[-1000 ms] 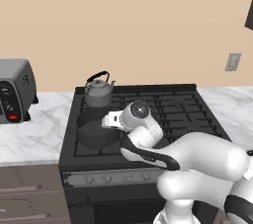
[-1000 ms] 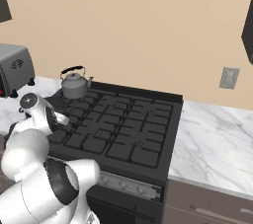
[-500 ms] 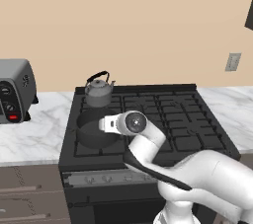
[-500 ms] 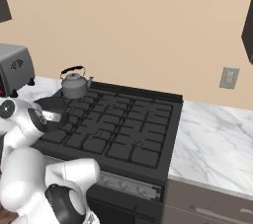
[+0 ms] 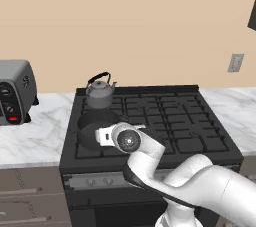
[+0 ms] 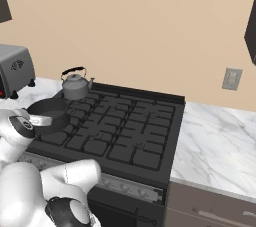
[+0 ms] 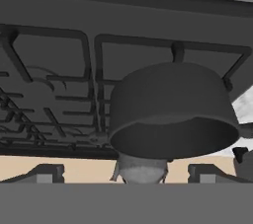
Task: Pick the kettle from the cabinet and place it on a stove burner. Then pick the pot from the counter and place it on another stove burner. Finally, turn both burners on.
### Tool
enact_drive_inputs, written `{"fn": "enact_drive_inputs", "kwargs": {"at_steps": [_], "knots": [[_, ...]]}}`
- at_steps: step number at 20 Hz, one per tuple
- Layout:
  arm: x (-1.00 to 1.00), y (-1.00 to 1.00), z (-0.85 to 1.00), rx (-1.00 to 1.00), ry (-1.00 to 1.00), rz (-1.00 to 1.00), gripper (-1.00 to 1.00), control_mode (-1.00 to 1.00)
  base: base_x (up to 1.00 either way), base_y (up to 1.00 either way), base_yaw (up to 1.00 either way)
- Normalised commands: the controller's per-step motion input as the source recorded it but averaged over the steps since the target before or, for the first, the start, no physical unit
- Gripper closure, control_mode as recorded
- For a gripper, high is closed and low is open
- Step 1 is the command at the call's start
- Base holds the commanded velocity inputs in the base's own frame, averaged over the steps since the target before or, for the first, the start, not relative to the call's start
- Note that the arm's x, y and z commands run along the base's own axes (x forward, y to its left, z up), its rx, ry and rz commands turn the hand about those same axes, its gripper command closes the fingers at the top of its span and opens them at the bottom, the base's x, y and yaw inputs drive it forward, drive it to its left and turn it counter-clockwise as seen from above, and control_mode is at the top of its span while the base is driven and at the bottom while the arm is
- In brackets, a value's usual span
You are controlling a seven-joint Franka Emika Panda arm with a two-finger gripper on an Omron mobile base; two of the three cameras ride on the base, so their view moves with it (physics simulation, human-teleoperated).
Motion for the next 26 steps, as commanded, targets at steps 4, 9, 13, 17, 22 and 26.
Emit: {"fn": "enact_drive_inputs", "kwargs": {"at_steps": [4, 9, 13, 17, 22, 26], "knots": [[-0.32, 0.13, 0.0, -0.07, -0.08, -0.01, -1.0, -1.0, 0.0, 0.0, 0.0], [-0.04, 0.0, 0.0, 0.0, 0.0, 0.0, -1.0, -1.0, 0.0, 0.0, 0.0], [-0.33, 0.0, -0.09, -0.02, -0.11, 0.0, -1.0, -1.0, 0.0, 0.0, 0.0], [-0.37, 0.0, -0.18, -0.04, -0.11, 0.0, -1.0, -1.0, 0.0, 0.0, 0.0], [-0.28, 0.0, -0.15, -0.05, -0.1, 0.0, -1.0, -1.0, 0.0, 0.0, 0.0], [-0.23, 0.0, -0.11, -0.04, -0.11, 0.0, -1.0, -1.0, 0.0, 0.0, 0.0]]}}
